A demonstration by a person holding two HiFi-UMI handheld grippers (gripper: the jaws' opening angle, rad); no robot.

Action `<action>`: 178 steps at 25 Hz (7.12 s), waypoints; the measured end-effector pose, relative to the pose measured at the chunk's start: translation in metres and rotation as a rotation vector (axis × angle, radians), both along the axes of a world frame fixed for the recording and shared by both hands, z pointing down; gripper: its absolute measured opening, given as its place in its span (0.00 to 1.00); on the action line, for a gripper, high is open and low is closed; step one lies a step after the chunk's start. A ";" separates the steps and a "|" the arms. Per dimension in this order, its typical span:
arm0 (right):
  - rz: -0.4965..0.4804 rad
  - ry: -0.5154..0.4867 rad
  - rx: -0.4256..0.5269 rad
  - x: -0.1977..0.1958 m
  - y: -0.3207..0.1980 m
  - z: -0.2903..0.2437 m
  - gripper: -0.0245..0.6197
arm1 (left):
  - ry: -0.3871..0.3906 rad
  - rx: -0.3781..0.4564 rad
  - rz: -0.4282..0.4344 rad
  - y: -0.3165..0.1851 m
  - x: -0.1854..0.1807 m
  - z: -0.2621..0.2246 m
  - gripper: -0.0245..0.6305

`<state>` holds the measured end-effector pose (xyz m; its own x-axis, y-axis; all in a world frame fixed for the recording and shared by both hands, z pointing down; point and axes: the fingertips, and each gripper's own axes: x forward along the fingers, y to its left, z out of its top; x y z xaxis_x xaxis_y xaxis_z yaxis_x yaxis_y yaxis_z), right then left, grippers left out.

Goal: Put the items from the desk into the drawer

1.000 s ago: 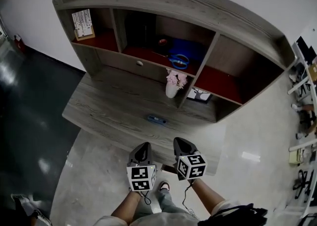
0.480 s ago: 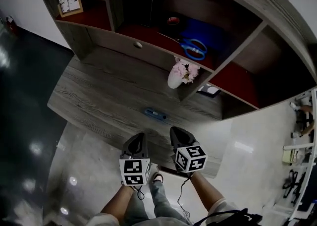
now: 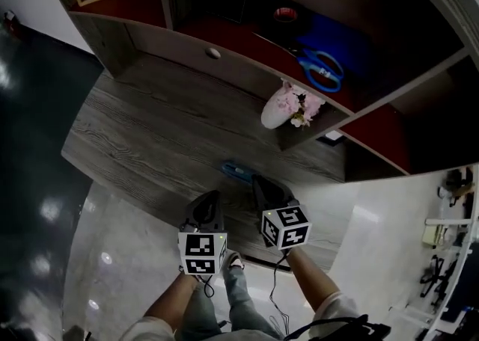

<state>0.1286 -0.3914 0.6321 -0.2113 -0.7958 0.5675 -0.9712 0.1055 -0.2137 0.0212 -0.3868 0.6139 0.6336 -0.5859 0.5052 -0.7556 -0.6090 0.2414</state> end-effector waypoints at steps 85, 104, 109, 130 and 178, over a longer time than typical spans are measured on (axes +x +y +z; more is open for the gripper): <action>-0.493 0.184 -0.164 -0.072 -0.018 0.027 0.37 | 0.016 -0.049 -0.067 -0.008 -0.080 0.023 0.04; -0.709 0.283 -0.215 -0.079 -0.021 0.051 0.37 | 0.016 -0.081 -0.055 -0.018 -0.081 0.037 0.04; -0.665 0.275 -0.205 -0.076 -0.026 0.051 0.33 | 0.010 -0.081 -0.044 -0.013 -0.080 0.039 0.04; -0.448 0.230 -0.207 -0.072 -0.012 0.036 0.23 | 0.005 -0.061 -0.020 0.001 -0.077 0.025 0.04; 0.046 0.125 -0.125 0.033 0.313 -0.097 0.23 | 0.011 0.041 0.423 0.247 0.066 -0.096 0.04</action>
